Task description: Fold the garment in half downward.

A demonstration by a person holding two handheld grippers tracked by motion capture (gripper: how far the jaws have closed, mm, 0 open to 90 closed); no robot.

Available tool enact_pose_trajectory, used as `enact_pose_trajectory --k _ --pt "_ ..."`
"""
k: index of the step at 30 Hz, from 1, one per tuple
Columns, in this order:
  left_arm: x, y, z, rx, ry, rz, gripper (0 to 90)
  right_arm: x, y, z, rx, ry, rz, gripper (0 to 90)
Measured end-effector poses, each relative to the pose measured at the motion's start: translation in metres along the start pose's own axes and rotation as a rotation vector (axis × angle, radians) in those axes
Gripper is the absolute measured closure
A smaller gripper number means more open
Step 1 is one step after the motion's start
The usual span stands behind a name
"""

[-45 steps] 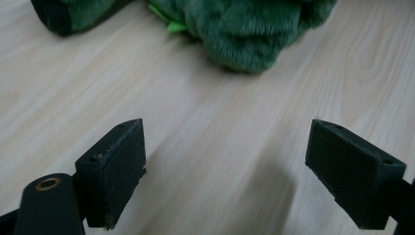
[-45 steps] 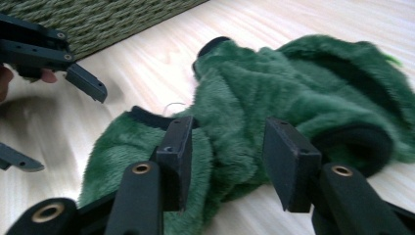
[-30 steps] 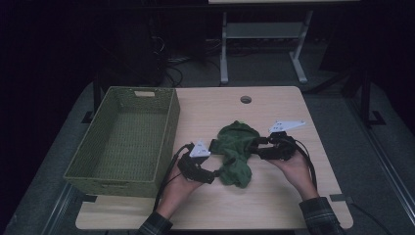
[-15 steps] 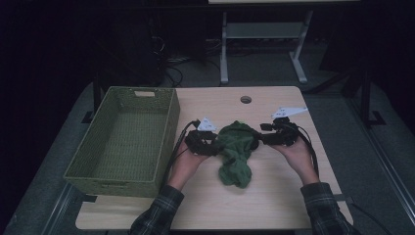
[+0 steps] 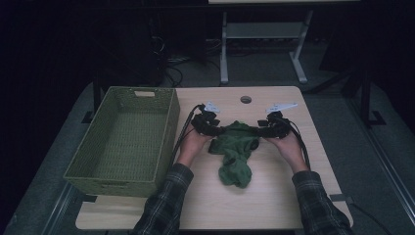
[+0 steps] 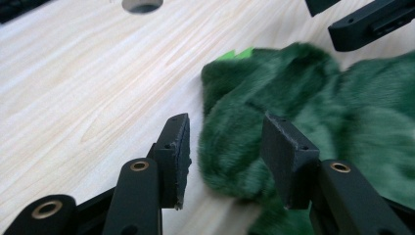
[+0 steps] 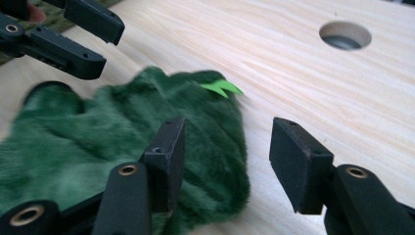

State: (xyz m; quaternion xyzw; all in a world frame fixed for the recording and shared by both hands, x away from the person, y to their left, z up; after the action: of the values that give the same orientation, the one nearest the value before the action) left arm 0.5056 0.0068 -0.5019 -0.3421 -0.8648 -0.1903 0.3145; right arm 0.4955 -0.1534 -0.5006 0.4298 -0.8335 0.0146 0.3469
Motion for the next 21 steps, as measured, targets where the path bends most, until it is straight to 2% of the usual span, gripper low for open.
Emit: enact_pose_trajectory --k 6,11,15,18,21 --pt "-0.016 0.000 0.009 -0.018 0.026 0.013 51.4 -0.010 -0.011 0.013 -0.039 0.029 -0.021 47.7" --pt "-0.025 0.002 0.015 0.000 0.038 0.027 52.2 -0.017 -0.010 0.016 -0.045 0.047 -0.028 50.5" --pt "-0.031 0.005 0.020 0.011 0.057 0.034 56.6 -0.023 -0.011 0.020 -0.043 0.074 -0.020 54.2" --pt "-0.034 0.004 0.022 0.024 0.064 0.048 61.3 -0.026 -0.012 0.023 -0.041 0.091 -0.014 59.5" --pt "-0.035 0.004 0.021 0.017 0.069 0.062 66.1 -0.028 -0.014 0.026 -0.054 0.105 -0.016 66.9"
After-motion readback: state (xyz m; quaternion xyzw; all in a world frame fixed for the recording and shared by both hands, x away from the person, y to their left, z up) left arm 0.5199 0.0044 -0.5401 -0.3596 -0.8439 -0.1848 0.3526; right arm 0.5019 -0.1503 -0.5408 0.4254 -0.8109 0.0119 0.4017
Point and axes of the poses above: each handheld gripper's, and its own axes: x roughly backward along the jaws, z roughly out of its underside, y roughly to its left, the point moved 10 cm from there along -x, roughly forward along the jaws, and after that the axes turned 12 degrees about -z, right-handed, at the moved point
